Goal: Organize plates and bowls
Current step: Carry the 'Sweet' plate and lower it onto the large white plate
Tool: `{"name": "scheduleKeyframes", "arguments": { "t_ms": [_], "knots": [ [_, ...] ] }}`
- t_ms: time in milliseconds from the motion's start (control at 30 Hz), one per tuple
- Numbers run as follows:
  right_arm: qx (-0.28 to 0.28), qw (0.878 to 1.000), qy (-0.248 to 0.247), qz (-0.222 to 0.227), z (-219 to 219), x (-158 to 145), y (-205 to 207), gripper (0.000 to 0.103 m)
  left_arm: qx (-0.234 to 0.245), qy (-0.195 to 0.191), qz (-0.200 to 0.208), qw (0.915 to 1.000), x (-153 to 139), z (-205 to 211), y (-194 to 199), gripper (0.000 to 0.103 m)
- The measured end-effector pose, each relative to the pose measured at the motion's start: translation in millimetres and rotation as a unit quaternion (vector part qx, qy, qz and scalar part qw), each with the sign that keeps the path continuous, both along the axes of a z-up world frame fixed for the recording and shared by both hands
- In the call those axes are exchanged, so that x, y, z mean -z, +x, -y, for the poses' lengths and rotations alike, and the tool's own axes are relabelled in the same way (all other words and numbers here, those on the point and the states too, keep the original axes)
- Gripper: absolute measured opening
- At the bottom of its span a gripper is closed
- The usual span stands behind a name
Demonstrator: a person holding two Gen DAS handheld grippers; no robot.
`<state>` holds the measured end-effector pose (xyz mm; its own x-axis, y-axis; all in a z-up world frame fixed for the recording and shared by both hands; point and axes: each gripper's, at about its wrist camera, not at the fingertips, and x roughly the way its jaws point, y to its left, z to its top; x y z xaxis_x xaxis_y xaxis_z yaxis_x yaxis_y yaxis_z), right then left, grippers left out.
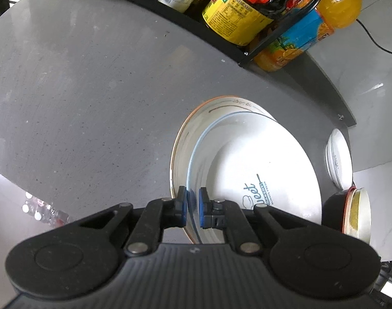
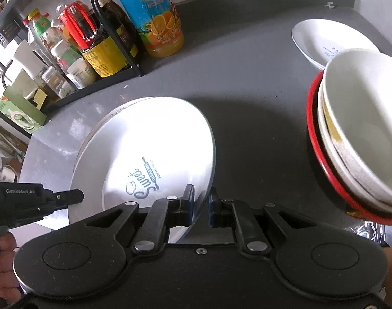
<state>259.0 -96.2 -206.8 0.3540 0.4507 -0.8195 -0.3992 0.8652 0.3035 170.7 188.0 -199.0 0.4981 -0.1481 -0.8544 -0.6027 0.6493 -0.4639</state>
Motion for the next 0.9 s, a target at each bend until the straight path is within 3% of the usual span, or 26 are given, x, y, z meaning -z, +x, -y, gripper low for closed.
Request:
{"name": "scheduleKeyframes", "arguments": {
  "t_ms": [667,900],
  "knots": [
    [-0.007,1.0,-0.025,0.006,-19.7,11.8,7.5,0.014,-0.023,-0.002,0.01,0.9997,4.9,-11.3,7.6,0.007],
    [0.002,1.0,-0.029,-0.006,-23.0,11.4,9.1,0.018,-0.024,-0.014,0.007,0.9996,2.8,-12.2,7.3,0.014]
  ]
}}
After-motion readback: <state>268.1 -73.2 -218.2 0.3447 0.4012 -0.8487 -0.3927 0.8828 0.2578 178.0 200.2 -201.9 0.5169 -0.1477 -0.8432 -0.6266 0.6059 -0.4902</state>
